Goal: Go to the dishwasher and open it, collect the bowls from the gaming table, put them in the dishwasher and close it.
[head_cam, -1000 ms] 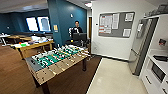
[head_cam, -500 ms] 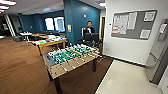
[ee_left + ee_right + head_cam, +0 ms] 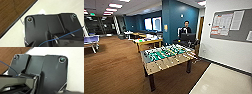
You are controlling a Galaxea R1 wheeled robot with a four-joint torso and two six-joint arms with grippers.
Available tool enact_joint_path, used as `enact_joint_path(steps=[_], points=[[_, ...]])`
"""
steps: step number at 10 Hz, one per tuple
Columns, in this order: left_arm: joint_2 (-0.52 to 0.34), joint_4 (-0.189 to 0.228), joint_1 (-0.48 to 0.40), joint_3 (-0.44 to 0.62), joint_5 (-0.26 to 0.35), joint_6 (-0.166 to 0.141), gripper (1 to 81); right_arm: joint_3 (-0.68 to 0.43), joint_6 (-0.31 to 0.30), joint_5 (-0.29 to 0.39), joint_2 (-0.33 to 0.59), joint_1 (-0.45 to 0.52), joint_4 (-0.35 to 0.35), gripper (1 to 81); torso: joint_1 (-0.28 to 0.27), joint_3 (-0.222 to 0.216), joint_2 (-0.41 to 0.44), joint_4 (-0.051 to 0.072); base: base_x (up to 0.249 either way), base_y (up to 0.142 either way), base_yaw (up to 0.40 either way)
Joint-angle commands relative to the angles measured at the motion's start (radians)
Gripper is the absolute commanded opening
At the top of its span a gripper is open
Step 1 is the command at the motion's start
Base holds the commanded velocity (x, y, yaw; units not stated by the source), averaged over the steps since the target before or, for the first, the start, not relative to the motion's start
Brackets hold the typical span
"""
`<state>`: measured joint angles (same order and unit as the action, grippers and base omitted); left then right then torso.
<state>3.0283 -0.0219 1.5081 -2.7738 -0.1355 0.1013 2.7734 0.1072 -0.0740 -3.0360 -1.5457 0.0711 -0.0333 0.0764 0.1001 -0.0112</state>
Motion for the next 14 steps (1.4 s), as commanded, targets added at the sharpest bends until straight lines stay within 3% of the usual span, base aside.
enact_joint_path(steps=[1, 14], points=[[-0.001, 0.008, -0.05, -0.003, 0.045, 0.003, 81.1, 0.0, 0.003, 0.051, 0.001, 0.048, 0.001, 81.1, 0.0, 0.0, 0.0, 0.0, 0.0, 0.0, 0.356], [0.0, 0.008, -0.047, -0.003, 0.048, 0.021, 81.1, -0.003, 0.005, 0.051, -0.003, 0.043, 0.003, 81.1, 0.001, 0.0, 0.0, 0.0, 0.0, 0.0, 0.354]])
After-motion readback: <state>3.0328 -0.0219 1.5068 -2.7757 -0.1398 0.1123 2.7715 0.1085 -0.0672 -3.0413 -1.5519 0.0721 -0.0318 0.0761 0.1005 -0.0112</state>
